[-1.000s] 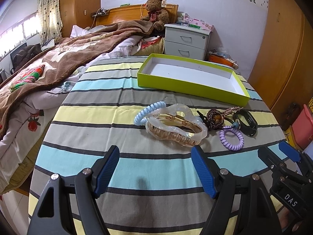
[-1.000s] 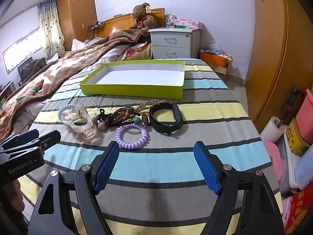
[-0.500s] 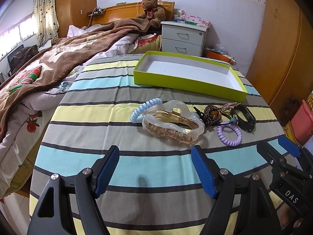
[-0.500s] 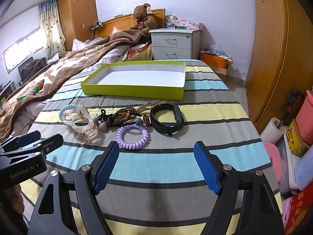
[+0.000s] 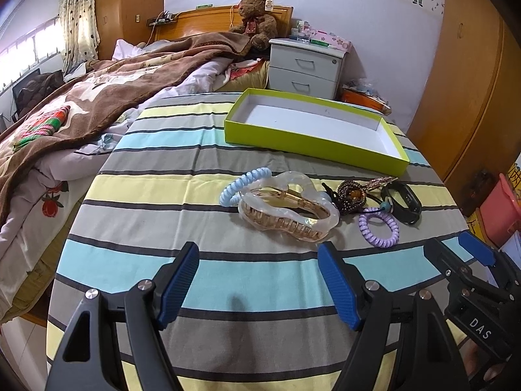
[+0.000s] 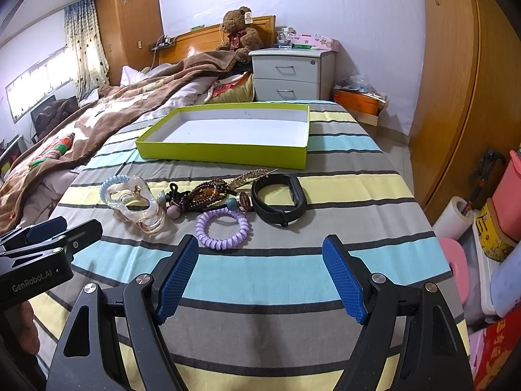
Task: Organize jewelry
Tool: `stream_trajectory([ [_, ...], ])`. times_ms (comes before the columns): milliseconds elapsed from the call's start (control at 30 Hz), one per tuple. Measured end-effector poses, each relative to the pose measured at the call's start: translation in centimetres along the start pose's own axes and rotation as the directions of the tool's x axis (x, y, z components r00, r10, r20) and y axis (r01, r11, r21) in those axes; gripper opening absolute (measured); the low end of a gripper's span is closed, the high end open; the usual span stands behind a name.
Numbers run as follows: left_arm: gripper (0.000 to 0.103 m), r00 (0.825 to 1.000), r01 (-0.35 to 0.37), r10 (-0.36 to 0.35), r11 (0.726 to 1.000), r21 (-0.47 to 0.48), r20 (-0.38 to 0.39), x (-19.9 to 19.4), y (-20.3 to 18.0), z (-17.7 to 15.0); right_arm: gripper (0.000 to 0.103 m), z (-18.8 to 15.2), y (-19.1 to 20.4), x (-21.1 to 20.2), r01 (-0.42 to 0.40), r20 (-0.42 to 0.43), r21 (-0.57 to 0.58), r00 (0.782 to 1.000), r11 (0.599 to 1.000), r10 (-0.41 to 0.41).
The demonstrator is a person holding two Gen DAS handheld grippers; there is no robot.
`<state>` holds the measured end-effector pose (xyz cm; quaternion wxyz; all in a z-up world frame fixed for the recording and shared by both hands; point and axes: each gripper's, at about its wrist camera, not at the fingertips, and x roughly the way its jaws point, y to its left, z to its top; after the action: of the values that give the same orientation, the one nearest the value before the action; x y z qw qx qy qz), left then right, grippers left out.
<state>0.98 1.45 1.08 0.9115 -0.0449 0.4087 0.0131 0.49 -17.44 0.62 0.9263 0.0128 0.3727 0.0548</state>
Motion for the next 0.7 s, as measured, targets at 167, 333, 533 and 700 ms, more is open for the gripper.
stream_trajectory([
  [167, 0.077, 1.000, -0.003, 0.003, 1.000, -0.001, 0.001, 0.0, -0.1, 0.0, 0.078, 0.0, 0.0, 0.0, 0.000, 0.000, 0.000, 1.000, 1.000, 0.000],
  [333, 0.077, 1.000, -0.003, 0.003, 1.000, -0.001, 0.003, -0.2, 0.0, 0.1, 0.078, 0.1, 0.0, 0.0, 0.003, -0.001, 0.002, 1.000, 1.000, -0.003],
  [533, 0.076, 1.000, 0.019, -0.019, 1.000, 0.002, -0.002, 0.0, 0.4, 0.3, 0.078, 0.7, -0.6, 0.3, 0.008, -0.005, 0.006, 1.000, 1.000, -0.008],
  [700, 0.075, 0.999, 0.049, -0.049, 0.999, -0.012, -0.021, 0.6, 2.0, 1.2, 0.078, 1.4, -2.2, 1.1, 0.049, -0.014, 0.011, 0.999, 0.999, -0.049],
])
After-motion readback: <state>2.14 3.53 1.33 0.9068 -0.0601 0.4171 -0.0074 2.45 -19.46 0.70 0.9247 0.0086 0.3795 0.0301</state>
